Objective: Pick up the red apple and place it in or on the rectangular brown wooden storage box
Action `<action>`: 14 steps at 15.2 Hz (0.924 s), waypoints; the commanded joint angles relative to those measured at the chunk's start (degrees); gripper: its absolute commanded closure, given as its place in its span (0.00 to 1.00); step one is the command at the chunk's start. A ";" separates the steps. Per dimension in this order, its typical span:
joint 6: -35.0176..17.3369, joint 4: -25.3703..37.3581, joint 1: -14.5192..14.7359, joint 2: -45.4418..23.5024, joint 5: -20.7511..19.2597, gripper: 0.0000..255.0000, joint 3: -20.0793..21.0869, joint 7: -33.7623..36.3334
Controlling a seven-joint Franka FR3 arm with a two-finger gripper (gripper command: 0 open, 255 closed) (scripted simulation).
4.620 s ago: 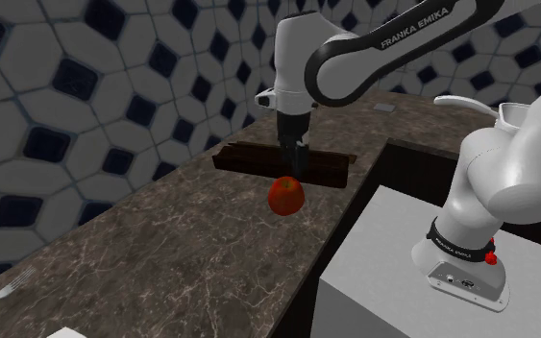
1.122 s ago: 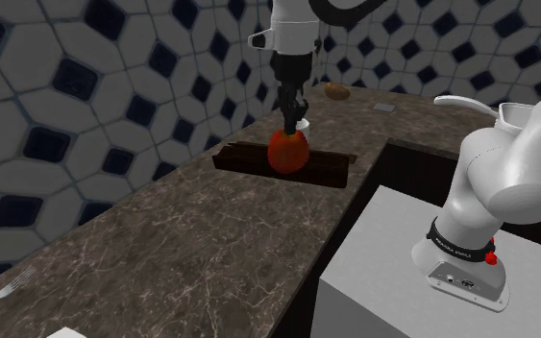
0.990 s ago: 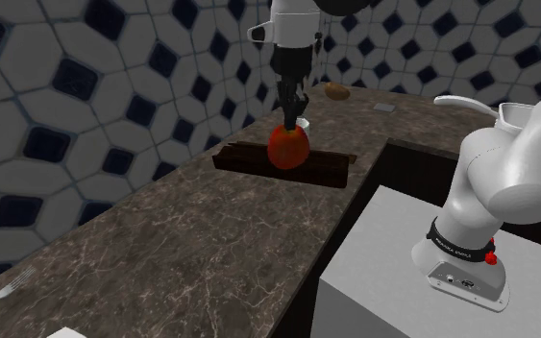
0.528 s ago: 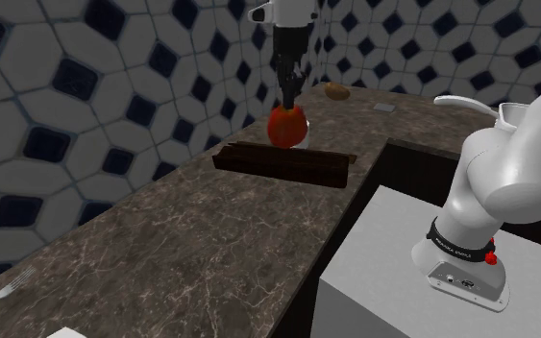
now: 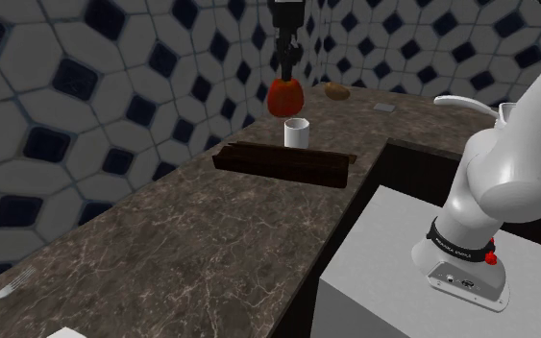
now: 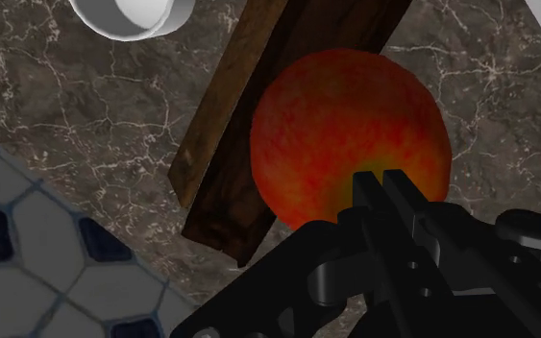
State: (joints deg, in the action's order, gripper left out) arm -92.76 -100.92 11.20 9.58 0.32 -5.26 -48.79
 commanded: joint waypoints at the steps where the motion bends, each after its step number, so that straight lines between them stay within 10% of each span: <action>1: 1.68 4.27 -0.94 -2.63 0.08 1.00 -1.44 -2.44; 14: -6.94 -4.49 -1.47 -2.51 0.02 1.00 -2.10 -3.69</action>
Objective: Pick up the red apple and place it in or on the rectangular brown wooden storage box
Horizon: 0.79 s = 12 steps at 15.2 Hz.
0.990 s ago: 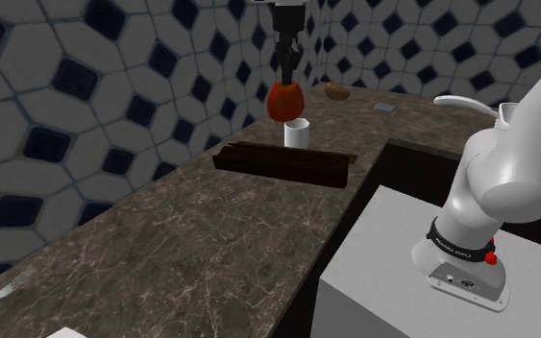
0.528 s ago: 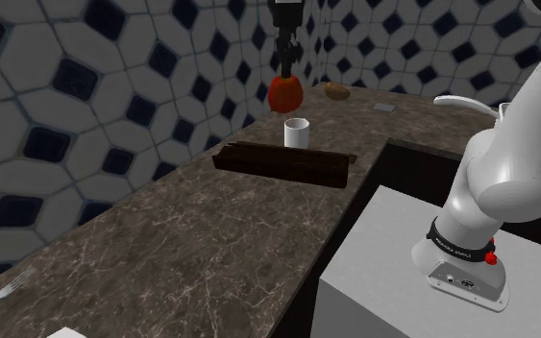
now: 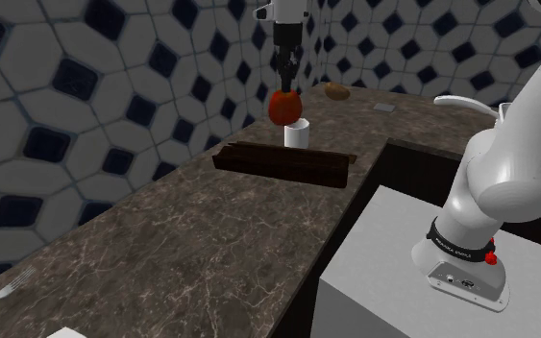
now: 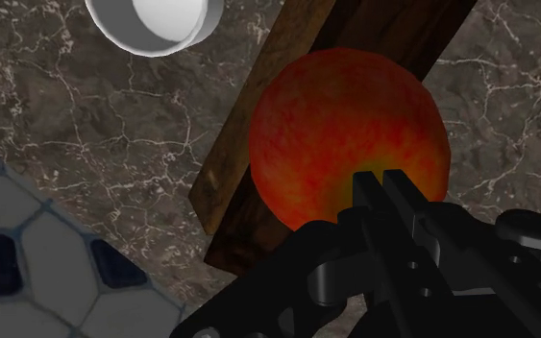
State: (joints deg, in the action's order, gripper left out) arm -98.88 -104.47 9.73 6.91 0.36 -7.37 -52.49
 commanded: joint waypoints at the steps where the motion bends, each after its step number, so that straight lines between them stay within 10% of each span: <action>1: -1.59 -1.77 0.00 0.22 -0.02 1.00 0.01 0.01; 12: -10.04 -9.99 -0.04 -0.02 0.01 1.00 -0.05 -0.16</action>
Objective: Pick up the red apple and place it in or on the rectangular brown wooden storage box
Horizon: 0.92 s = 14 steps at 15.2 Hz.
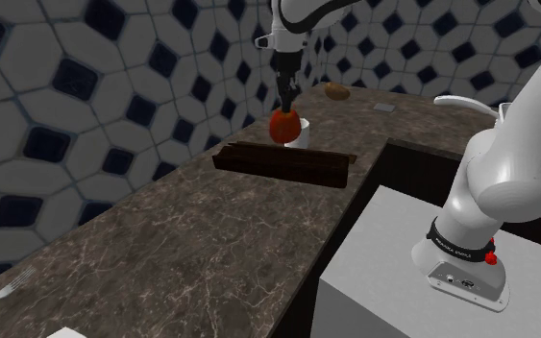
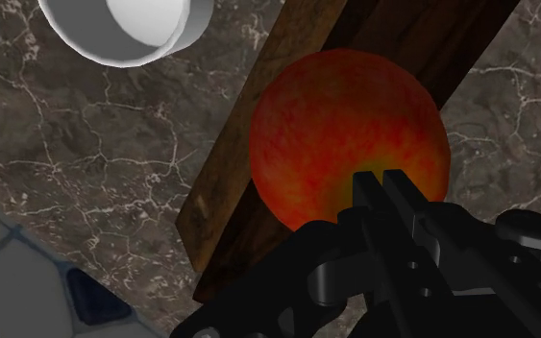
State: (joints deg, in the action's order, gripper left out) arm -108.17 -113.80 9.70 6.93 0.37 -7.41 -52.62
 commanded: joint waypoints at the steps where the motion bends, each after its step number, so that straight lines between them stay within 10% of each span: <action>1: -1.52 -1.33 -0.01 -0.13 0.02 1.00 -0.02 -0.05; 11: -2.99 -2.59 -0.02 -0.35 0.05 1.00 -0.04 -0.10; 12: -2.99 -2.59 -0.02 -0.35 0.05 0.00 -0.04 -0.10; 14: -2.99 -2.59 -0.02 -0.35 0.05 0.00 -0.04 -0.10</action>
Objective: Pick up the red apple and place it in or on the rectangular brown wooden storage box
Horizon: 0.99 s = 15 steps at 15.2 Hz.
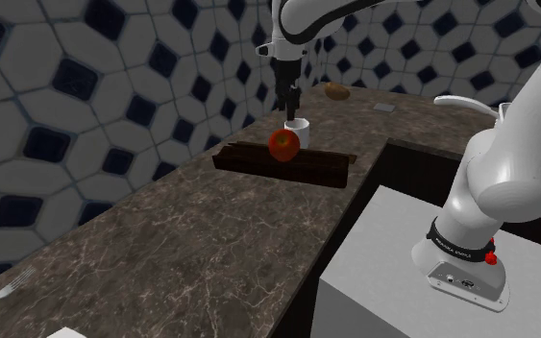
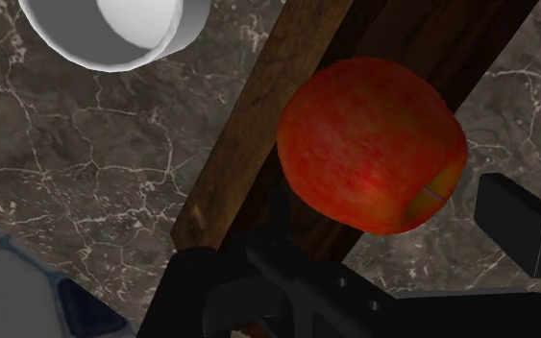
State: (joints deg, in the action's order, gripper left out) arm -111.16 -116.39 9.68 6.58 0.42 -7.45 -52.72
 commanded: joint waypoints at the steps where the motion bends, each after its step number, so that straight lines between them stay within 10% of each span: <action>1: 0.00 0.00 0.00 0.00 0.00 0.00 0.00 0.00; 15: 7.21 6.38 -0.01 0.84 -0.13 0.00 0.02 0.10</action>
